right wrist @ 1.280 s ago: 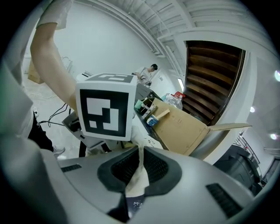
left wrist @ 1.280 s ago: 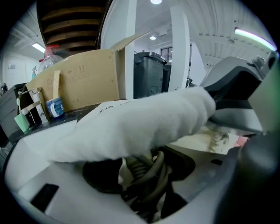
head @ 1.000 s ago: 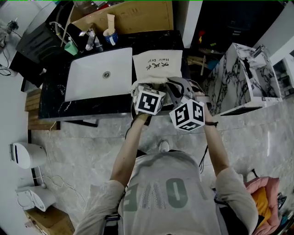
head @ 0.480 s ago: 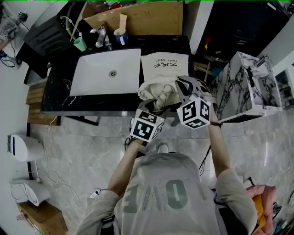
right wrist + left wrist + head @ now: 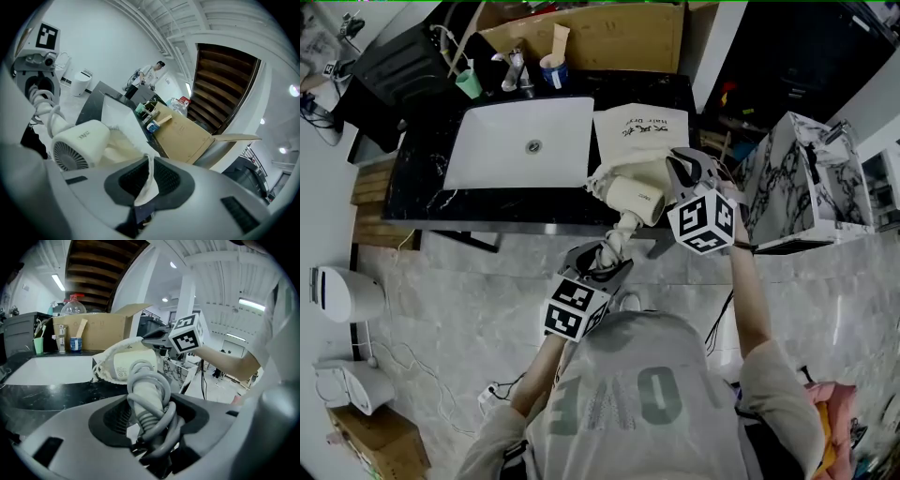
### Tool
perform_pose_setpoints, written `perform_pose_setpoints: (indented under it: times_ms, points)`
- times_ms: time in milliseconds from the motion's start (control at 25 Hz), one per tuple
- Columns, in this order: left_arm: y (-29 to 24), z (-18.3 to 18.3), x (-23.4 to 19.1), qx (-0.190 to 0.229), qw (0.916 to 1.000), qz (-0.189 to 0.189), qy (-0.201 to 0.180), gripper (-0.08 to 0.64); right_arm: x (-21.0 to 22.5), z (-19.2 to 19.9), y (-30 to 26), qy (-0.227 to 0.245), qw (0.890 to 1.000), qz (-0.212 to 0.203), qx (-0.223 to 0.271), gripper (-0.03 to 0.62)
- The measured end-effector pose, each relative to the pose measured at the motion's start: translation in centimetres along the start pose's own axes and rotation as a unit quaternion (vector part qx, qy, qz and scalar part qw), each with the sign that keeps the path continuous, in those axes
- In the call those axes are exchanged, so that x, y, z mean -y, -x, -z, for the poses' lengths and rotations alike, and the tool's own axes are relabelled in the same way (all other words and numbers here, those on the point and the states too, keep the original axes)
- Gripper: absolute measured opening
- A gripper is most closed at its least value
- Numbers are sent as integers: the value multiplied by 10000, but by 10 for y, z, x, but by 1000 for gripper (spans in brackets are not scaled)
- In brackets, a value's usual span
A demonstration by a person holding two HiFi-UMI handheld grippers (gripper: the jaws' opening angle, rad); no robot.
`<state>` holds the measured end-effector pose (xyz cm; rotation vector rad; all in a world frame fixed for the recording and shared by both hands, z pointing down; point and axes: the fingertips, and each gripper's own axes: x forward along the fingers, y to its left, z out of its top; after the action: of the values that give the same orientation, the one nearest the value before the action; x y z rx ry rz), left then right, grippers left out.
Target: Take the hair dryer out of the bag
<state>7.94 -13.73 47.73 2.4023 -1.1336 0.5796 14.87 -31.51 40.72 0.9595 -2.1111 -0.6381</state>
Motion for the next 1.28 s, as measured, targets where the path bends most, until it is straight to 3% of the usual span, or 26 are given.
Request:
perform_pose_setpoints:
  times_ms: [160,320,440,680,920,1280]
  points:
    - [12,13,1,-24,10000,-74,-32,268,3,1,-3,87,9999,-8,-55,54]
    - [17,11,-3,205,9986,35,488,268,4,2,-5,75,9999,30,-74,54]
    - [26,-12,-14,569,9969,-39,550,268,3,1,-5,108,9999,47,-93,54]
    - [45,-80,-48,1391,9887,-514,218,268,-7,6,-2,133,9998,-46,-147,54]
    - [68,-141,-80,2597,9610,-873,381,268,-35,20,5,251,9989,-320,-225,54]
    - [100,-201,-103,3596,9184,-1652,-26,268,-72,44,2,165,9949,-906,-401,54]
